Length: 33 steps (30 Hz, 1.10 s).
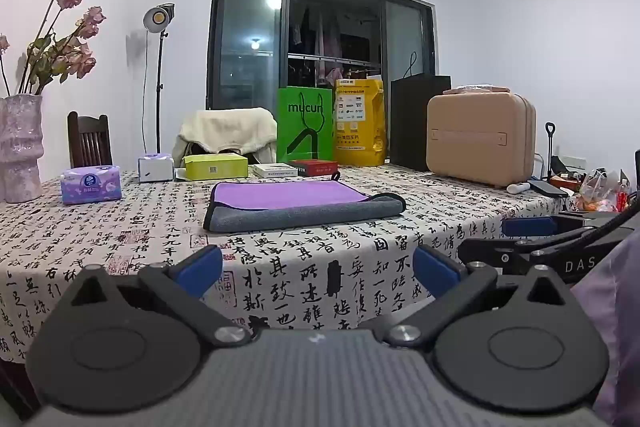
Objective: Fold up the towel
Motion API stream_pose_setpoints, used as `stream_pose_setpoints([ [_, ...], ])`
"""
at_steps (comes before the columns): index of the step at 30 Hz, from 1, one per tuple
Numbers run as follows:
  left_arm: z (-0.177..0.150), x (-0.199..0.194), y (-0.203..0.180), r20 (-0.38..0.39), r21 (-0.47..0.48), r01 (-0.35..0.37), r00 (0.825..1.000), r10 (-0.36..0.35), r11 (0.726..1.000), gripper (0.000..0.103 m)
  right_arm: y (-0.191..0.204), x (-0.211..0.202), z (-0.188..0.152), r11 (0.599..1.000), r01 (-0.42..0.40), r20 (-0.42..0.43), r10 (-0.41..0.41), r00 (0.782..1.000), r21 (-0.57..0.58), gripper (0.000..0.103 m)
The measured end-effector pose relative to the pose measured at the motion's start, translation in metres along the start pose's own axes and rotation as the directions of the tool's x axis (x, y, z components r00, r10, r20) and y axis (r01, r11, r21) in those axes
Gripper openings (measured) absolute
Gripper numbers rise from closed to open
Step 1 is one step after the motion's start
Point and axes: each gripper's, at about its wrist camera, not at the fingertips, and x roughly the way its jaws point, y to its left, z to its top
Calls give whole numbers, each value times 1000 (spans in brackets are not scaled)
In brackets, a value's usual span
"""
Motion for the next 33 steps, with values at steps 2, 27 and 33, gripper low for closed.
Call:
stream_pose_setpoints([
  [2, 0, 0, 0, -2, -1, 1, 1000, -1, 1000, 103, 0, 0, 0, 1000, 2, -1, -2, 1000, -1, 103],
  [27, -1, 0, -1, -6, -4, -4, 1000, 4, 1000, 103, 1, -1, 2, 1000, 11, -1, -11, 1000, 0, 103],
  [33, -1, 1, -1, -5, -3, -7, 1000, 7, 1000, 103, 1, 0, 1, 1000, 12, -1, -12, 1000, 1, 103],
])
